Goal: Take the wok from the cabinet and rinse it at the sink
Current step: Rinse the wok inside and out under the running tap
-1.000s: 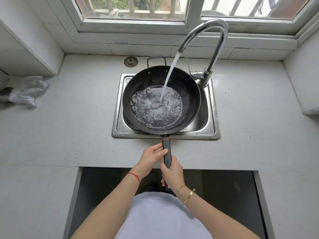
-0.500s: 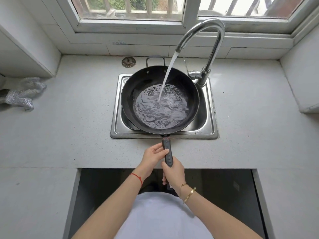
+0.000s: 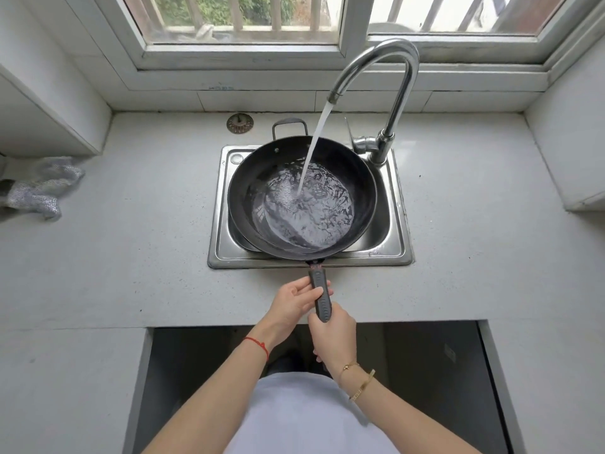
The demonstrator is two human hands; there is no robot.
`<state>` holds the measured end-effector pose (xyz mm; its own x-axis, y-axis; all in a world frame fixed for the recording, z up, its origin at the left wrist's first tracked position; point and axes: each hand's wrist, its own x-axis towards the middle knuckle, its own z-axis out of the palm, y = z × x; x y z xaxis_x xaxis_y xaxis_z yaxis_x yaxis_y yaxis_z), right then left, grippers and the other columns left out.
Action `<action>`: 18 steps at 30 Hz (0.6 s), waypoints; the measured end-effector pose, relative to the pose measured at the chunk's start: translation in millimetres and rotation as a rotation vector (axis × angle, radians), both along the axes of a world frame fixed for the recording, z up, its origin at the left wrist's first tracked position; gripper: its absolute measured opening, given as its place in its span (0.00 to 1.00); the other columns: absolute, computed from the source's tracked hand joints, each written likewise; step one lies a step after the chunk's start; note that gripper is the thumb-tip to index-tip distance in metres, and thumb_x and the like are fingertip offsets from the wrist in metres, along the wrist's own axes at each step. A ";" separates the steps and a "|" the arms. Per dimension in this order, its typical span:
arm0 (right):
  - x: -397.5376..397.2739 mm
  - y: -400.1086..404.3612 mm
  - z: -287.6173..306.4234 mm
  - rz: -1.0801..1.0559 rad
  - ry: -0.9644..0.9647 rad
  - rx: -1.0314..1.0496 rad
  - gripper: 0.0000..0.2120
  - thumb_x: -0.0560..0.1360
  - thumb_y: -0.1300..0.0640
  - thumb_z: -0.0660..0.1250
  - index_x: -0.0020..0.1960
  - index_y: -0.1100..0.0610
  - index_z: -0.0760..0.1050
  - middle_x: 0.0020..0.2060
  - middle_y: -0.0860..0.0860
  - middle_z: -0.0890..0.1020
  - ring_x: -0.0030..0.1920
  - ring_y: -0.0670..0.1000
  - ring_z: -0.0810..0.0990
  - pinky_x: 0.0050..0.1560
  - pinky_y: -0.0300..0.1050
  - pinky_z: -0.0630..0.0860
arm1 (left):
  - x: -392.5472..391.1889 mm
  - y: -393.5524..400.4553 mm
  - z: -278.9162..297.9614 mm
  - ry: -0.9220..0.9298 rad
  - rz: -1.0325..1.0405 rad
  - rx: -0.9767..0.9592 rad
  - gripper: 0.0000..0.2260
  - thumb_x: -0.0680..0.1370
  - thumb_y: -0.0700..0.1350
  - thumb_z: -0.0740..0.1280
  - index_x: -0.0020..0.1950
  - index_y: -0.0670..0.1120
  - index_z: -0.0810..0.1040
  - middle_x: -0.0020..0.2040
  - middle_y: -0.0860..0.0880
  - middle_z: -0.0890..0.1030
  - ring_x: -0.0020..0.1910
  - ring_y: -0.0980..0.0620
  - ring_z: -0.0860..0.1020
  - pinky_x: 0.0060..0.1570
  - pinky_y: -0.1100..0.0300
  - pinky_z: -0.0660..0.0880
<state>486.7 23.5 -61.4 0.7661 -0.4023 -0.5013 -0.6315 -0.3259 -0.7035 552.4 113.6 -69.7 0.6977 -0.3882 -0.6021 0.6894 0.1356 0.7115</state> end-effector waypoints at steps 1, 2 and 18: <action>-0.5 0.0 -0.4 0.006 0.002 -0.023 0.08 0.77 0.53 0.64 0.44 0.57 0.74 0.33 0.50 0.77 0.31 0.52 0.78 0.28 0.47 0.80 | 0.3 -0.3 0.2 0.015 0.009 -0.012 0.15 0.79 0.35 0.66 0.66 0.44 0.75 0.58 0.48 0.84 0.58 0.49 0.82 0.55 0.61 0.78; -0.7 -0.3 -0.6 0.011 0.001 -0.039 0.07 0.77 0.53 0.65 0.44 0.56 0.74 0.33 0.50 0.78 0.32 0.53 0.79 0.30 0.48 0.81 | 0.8 -1.1 0.5 0.028 0.018 -0.022 0.15 0.79 0.35 0.65 0.66 0.43 0.75 0.58 0.47 0.84 0.58 0.49 0.82 0.55 0.61 0.79; 10.8 -8.4 3.6 0.097 -0.077 0.132 0.05 0.76 0.61 0.65 0.41 0.57 0.73 0.31 0.53 0.75 0.27 0.52 0.74 0.23 0.43 0.74 | 4.4 -0.1 13.2 -0.100 0.123 0.148 0.15 0.77 0.32 0.67 0.64 0.38 0.77 0.54 0.42 0.84 0.51 0.52 0.85 0.53 0.62 0.80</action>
